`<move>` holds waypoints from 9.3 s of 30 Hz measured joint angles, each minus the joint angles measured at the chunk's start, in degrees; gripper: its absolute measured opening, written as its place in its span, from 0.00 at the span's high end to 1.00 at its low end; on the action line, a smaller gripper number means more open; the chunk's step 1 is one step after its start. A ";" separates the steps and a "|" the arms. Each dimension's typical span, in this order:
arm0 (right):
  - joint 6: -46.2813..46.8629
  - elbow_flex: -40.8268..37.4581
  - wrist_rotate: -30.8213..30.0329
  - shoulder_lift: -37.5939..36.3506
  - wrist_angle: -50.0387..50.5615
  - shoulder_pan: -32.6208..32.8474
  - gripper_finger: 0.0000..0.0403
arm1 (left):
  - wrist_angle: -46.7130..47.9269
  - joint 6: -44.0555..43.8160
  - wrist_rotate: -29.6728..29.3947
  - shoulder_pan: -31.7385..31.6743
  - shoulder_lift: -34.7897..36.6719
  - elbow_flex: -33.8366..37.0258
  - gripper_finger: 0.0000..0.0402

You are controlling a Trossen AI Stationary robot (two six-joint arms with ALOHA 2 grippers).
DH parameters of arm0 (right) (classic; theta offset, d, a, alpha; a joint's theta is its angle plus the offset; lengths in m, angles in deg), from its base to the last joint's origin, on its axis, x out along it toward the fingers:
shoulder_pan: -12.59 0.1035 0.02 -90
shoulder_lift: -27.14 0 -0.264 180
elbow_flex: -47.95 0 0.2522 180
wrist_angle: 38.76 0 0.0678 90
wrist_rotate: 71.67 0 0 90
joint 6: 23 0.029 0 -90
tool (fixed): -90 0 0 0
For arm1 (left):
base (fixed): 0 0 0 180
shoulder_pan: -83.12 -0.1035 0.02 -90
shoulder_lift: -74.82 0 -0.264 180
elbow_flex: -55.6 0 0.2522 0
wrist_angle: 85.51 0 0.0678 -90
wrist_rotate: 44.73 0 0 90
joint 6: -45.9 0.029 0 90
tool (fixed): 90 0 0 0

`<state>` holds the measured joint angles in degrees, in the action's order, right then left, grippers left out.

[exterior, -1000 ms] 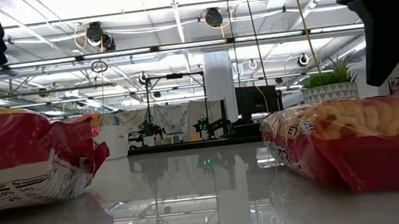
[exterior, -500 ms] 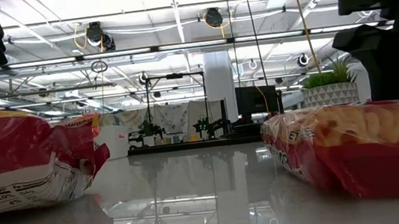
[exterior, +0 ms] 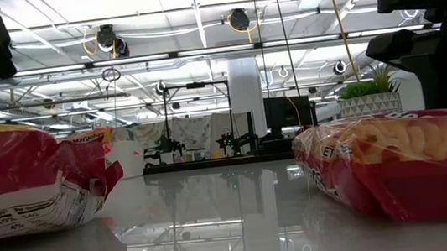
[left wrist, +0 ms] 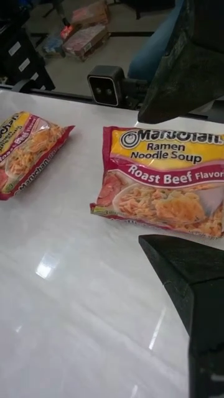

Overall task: Sort Maruchan noodles
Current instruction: Put the bottom right red noodle pack into the gray bin

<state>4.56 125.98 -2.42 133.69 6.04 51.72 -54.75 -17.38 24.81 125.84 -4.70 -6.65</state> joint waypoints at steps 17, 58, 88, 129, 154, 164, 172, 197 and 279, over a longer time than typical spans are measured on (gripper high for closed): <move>-5.44 4.16 -14.20 -4.98 -1.52 1.42 1.00 | -0.73 7.23 -3.83 0.00 0.00 0.00 0.23; -77.67 15.82 -38.48 -5.20 -24.41 -10.26 1.00 | -25.17 48.64 -13.96 -11.91 0.00 0.00 0.03; -73.78 15.82 -29.97 -5.27 -30.45 -13.74 1.00 | -13.83 35.04 -12.13 -15.39 -0.02 0.00 0.34; -39.94 -4.29 -20.85 -28.31 -46.52 -8.37 0.53 | -29.69 50.41 -14.93 -8.60 5.32 0.02 0.64; -28.62 -26.25 3.07 -31.28 -84.75 -14.04 0.24 | -53.49 64.00 -17.18 -5.62 1.81 0.02 0.64; -29.09 -19.43 9.11 -21.70 -85.34 -16.65 0.22 | -63.92 68.97 -19.45 -5.09 -3.43 0.02 0.64; -29.14 -16.91 10.10 -20.31 -86.26 -17.09 0.22 | -63.70 69.16 -21.20 -5.09 -3.52 0.02 0.64; -31.77 -16.87 8.86 -20.31 -88.24 -17.40 0.68 | -63.54 67.38 -21.88 -5.57 -4.63 0.02 0.64; -13.67 14.84 1.28 3.02 -51.83 -20.95 0.72 | 2.61 42.70 -18.32 1.70 22.45 -0.04 0.29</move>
<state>-9.11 140.82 -1.13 136.70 -45.79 30.77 -52.14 25.32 6.49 127.53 17.74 -6.70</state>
